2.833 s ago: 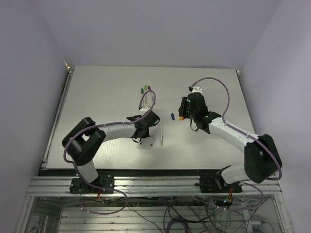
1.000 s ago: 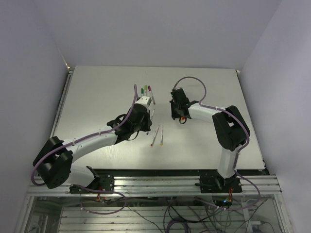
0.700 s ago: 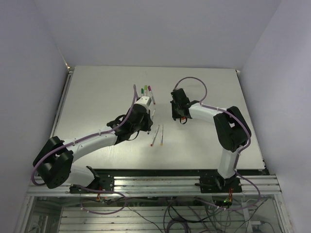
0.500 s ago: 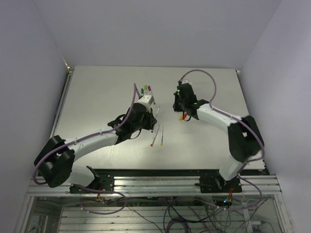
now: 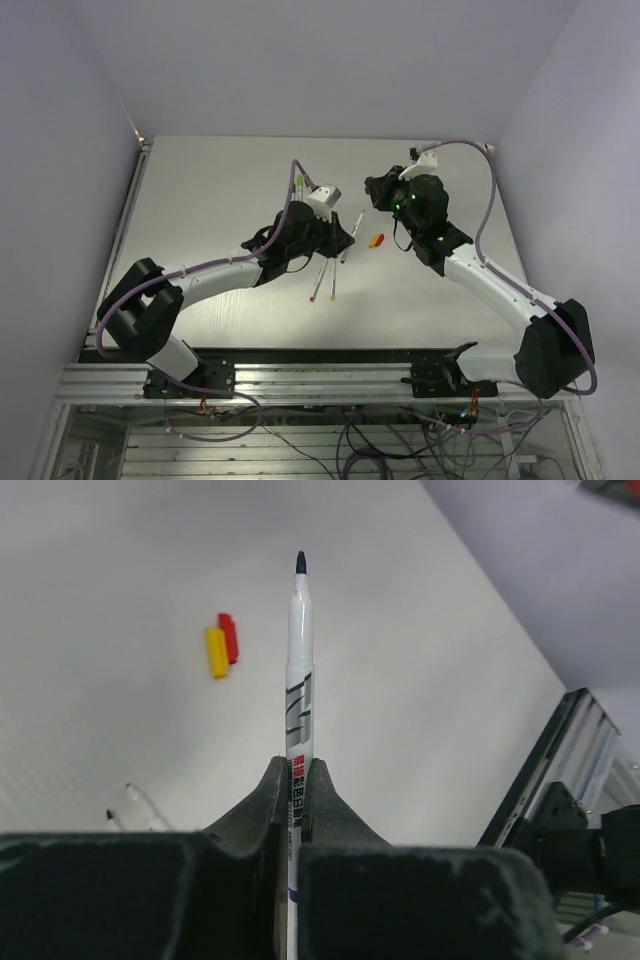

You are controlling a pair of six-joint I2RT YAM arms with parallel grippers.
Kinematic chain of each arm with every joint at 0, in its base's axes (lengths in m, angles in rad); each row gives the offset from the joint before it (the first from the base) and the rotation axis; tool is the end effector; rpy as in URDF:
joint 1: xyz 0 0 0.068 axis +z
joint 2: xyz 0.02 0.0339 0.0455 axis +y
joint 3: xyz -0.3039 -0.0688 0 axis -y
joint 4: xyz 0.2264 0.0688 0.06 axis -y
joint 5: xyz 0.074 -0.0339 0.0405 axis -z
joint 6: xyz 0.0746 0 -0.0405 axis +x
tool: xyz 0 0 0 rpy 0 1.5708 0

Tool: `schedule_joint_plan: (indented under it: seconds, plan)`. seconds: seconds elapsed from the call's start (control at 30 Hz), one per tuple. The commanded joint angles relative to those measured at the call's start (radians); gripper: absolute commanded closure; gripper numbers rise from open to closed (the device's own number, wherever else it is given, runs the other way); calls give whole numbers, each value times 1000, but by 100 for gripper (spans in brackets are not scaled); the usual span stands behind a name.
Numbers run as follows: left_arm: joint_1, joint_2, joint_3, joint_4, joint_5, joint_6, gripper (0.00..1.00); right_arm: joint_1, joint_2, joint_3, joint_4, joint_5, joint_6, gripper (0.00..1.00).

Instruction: Insert the pens into the pen caps

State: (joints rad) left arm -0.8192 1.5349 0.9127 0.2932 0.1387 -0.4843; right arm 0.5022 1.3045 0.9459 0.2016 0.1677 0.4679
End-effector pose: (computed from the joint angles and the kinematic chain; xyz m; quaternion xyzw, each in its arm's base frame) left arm 0.2437 -0.2759 0.2862 0.1750 0.7933 -0.3968 0.4272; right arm 0.2854 0.1426 0.3603 0.0414 0.7585 0.2454 0.6022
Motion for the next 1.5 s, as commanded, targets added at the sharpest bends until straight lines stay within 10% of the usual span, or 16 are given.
schedule_joint_plan:
  seconds: [0.0,1.47]
  plan:
    - [-4,5,37,147,70,-33,93,-5,-63,-70,139,4,55,100]
    - [-7,-45,1,217,-39,-28,93,-5,-101,-159,218,-9,140,100]
